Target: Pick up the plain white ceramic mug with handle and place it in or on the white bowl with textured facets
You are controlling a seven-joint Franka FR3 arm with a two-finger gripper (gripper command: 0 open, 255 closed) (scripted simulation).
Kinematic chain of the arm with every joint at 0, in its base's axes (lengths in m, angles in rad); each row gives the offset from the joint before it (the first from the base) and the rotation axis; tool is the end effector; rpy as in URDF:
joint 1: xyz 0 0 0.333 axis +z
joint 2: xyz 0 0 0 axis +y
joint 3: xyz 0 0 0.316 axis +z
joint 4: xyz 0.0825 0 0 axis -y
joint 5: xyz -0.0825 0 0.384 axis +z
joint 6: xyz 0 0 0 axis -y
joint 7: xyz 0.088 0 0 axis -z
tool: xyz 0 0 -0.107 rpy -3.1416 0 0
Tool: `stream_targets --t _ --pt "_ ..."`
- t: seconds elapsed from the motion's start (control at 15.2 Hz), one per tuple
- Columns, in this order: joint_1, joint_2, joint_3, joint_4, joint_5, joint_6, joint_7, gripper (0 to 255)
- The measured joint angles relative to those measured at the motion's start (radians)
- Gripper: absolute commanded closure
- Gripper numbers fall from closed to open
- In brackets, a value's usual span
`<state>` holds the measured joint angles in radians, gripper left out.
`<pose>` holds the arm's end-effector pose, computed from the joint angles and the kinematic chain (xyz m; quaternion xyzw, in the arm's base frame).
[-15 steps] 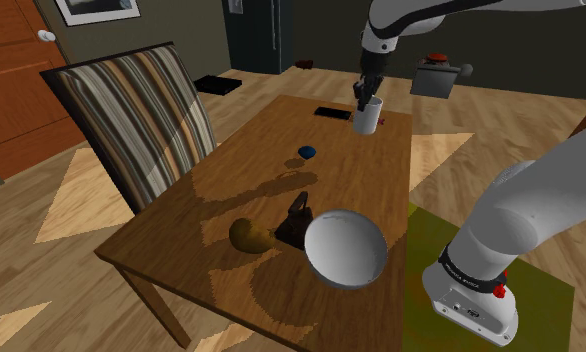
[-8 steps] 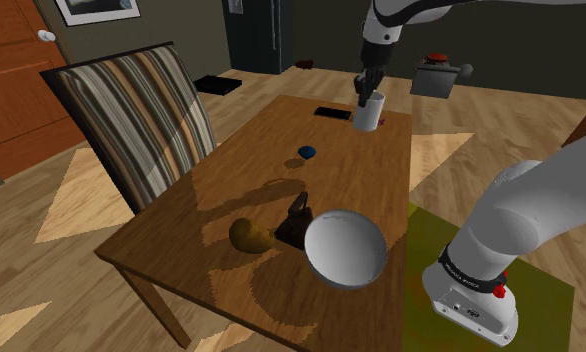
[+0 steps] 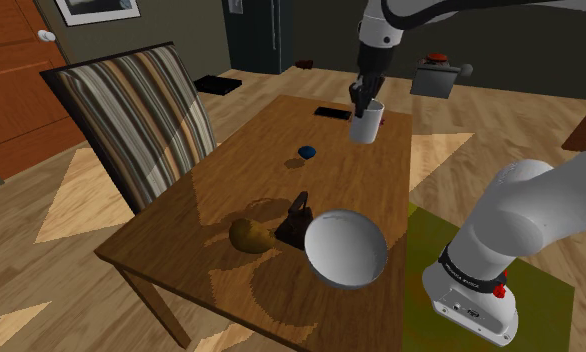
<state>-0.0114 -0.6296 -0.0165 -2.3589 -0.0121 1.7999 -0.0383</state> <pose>0.3680 -0.0123 0.5573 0.9993 0.0078 0.0352 0.0022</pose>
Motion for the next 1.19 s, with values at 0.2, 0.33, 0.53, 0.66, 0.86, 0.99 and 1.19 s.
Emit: stream_targets --t 0.2,0.33,0.53,0.66,0.86,0.99,1.19 --pt "0.025 -0.063 0.056 -0.03 0.031 -0.032 0.065 255" --pt "0.042 -0.094 0.09 -0.033 0.051 -0.06 0.105 255" --pt "0.073 -0.143 0.153 -0.059 0.092 -0.081 0.177 255" --pt "0.091 -0.163 0.191 -0.055 0.118 -0.103 0.221 255" --pt "0.117 -0.18 0.248 -0.038 0.157 -0.132 0.286 255" --pt "0.135 -0.19 0.292 -0.027 0.186 -0.148 0.336 255" --pt "0.157 -0.187 0.357 0.001 0.227 -0.166 0.409 255"
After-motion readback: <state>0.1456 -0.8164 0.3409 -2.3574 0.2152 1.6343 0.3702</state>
